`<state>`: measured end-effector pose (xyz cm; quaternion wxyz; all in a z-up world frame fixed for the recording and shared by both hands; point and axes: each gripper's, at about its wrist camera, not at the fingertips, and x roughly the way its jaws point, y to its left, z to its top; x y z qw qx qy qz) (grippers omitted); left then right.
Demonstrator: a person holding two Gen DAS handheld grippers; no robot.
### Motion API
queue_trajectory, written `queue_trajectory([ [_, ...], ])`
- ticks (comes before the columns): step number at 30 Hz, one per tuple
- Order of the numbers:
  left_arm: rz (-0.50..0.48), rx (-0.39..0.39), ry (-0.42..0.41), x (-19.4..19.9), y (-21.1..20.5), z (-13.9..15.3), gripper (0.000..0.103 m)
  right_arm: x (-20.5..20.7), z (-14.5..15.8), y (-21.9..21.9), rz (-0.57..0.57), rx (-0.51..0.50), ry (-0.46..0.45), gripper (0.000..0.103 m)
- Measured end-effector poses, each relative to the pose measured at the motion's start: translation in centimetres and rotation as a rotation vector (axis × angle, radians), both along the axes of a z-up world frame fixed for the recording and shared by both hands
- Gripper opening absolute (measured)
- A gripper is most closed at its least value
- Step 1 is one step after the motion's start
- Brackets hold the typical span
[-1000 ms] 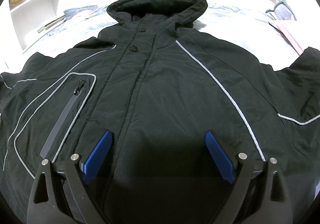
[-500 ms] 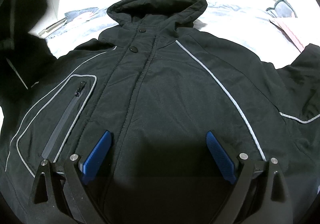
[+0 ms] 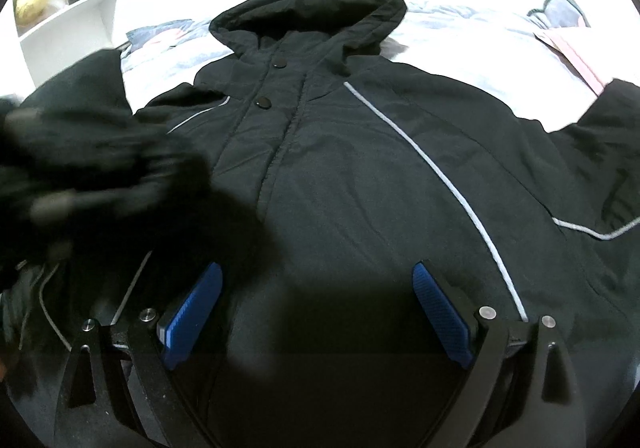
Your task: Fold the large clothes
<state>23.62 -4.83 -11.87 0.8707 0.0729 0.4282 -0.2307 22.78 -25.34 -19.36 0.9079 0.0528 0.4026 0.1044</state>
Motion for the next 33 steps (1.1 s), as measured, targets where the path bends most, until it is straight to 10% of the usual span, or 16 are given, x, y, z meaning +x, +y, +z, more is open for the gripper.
queue_trajectory([
  [5,-0.048,-0.065,0.068,-2.5,-0.1,-0.2,0.051,-2.7,1.3,-1.6,0.012,-0.009,0.058,0.097],
  [15,-0.153,-0.287,0.236,-5.0,-2.3,1.6,0.063,-11.2,5.1,-5.3,-0.012,-0.061,0.046,0.097],
  [21,-0.180,-0.290,0.199,-7.9,-3.4,3.1,0.072,-13.7,6.9,-5.8,-0.025,-0.028,0.053,0.097],
  [25,-0.213,-0.469,0.349,-7.3,-3.2,2.0,0.074,-15.3,7.1,-6.1,-0.082,-0.136,0.083,0.097],
  [33,0.115,-0.142,-0.012,-9.4,-1.3,5.6,0.073,-15.0,6.8,-7.1,0.015,0.230,0.191,0.097],
])
